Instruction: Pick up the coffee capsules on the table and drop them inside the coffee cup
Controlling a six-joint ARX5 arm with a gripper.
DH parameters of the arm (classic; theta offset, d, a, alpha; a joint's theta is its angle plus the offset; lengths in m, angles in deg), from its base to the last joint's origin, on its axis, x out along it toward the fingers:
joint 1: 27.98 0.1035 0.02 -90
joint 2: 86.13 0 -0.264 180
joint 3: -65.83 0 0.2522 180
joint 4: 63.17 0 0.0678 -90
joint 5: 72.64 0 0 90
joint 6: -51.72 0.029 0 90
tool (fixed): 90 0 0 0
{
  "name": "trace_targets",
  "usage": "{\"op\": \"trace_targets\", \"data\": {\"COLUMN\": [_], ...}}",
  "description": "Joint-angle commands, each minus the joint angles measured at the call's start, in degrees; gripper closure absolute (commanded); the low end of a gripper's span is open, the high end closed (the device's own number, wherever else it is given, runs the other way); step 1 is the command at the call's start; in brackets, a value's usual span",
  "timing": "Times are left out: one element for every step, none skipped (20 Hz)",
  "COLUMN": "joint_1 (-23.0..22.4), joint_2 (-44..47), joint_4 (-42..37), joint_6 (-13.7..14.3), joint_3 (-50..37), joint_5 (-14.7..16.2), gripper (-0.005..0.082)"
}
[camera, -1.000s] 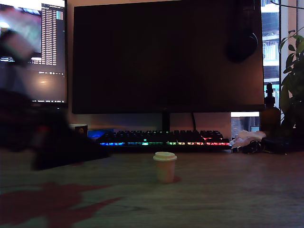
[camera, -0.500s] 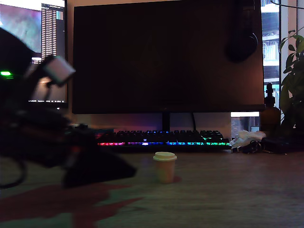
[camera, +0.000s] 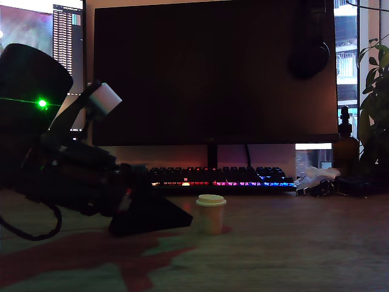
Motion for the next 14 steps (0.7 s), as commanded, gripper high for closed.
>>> {"op": "trace_targets", "data": {"joint_1": [-0.17, -0.20, -0.22, -0.26, -0.28, -0.28, -0.28, -0.28, -0.28, -0.28, -0.28, -0.28, -0.28, -0.28], "joint_2": [1.70, 2.01, 2.36, 2.51, 2.51, 2.51, 2.51, 2.51, 2.51, 2.51, 2.51, 2.51, 2.51, 2.51], "joint_4": [-0.35, -0.26, -0.33, -0.26, -0.04, 0.13, 0.42, 1.38, 1.99, 2.93, 3.54, 4.15, 4.46, 4.68], "joint_6": [-0.55, -0.55, -0.59, -0.79, -0.81, -1.14, -1.14, -1.11, -1.11, -1.09, -0.74, -0.72, -0.24, -0.26], "joint_3": [0.70, 0.96, 1.27, 1.60, 1.95, 2.29, 2.60, 2.91, 3.04, 3.13, 3.13, 3.15, 3.17, 3.17], "joint_5": [-0.66, -0.72, -0.72, -0.81, -0.87, -0.90, -0.87, -0.87, -0.87, -0.87, -0.90, -0.90, -0.90, -0.92], "gripper": [0.0341, 0.0340, 0.0341, 0.0341, 0.0340, 0.0340, 0.0340, 0.0340, 0.0335, 0.0301, 0.0254, 0.0229, 0.0228, 0.0208]}}
